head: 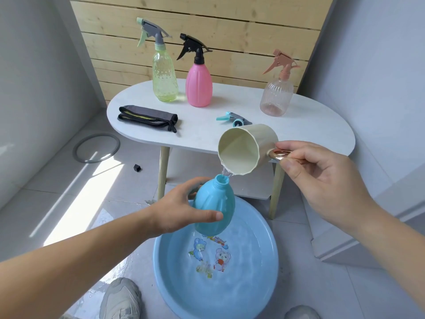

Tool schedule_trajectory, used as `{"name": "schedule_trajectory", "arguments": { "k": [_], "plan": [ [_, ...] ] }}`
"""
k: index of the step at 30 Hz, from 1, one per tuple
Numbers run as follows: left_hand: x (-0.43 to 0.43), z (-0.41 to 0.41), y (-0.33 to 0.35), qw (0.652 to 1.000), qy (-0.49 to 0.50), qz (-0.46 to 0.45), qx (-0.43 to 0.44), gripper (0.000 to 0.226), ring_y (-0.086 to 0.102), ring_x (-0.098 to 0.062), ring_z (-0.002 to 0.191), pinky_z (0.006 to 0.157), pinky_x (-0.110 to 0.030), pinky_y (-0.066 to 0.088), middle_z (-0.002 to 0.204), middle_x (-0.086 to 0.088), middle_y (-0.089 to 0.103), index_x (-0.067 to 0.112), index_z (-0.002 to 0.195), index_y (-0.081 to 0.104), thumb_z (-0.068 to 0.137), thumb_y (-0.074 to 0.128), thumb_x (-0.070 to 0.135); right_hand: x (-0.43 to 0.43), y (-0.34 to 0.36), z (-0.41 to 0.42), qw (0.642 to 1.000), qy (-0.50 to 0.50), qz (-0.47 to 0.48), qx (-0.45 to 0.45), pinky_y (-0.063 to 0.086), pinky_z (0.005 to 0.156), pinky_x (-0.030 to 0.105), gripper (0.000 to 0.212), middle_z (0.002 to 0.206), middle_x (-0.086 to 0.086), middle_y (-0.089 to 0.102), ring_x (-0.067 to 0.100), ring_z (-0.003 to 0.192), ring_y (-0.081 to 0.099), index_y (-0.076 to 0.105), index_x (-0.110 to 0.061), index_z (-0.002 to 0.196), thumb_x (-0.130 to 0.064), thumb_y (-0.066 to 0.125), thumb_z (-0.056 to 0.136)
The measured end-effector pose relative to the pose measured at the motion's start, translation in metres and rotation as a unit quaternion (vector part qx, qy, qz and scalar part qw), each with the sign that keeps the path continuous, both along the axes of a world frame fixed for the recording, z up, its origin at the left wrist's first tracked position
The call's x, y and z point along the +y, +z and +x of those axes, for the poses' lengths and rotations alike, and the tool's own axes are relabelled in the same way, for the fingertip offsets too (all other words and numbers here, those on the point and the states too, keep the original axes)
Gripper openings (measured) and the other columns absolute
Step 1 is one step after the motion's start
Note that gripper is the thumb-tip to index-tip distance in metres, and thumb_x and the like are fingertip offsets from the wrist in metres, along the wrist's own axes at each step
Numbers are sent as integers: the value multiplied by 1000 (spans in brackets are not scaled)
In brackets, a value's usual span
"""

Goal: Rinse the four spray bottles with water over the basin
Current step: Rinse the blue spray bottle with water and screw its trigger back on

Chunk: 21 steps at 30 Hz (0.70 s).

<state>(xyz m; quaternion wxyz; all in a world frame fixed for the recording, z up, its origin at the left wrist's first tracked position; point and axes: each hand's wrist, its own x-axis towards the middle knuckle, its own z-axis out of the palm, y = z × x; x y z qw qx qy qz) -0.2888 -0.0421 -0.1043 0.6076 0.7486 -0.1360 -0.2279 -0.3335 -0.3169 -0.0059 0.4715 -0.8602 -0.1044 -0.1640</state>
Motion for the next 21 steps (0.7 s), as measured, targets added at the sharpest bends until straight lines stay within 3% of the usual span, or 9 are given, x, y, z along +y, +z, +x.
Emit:
{"name": "schedule_trajectory", "arguments": {
  "k": [5,9,13,21],
  "plan": [
    [0,0,-1,1000,2,2,2,70,66,-5,119,92,-23,57,121,12,73,38,132,62,71,94,25,-1,-2,0,1000,4,-20,-19,44,93,10,10,116,-8,71,-1,114,62,72,-21,84,-21,67,92],
    [0,0,0,1000,2,4,2,69,66,-4,117,92,-22,57,120,13,73,39,132,61,74,94,22,0,-2,-1,999,3,-31,-28,45,94,12,22,117,-7,71,-1,113,63,74,-13,85,-30,61,88],
    [0,-1,1,1000,0,8,3,69,66,-4,117,92,-22,57,119,13,73,38,133,61,74,93,23,-1,-2,-1,998,2,-51,-32,46,99,19,14,119,-7,70,1,115,62,74,-13,85,-21,65,91],
    [0,-1,2,1000,-3,14,2,69,66,-3,116,91,-20,57,120,13,73,37,134,60,75,93,22,-3,-5,0,995,7,-79,-59,48,100,29,15,123,-5,68,4,115,63,73,-13,85,-24,65,90]
  ]
}}
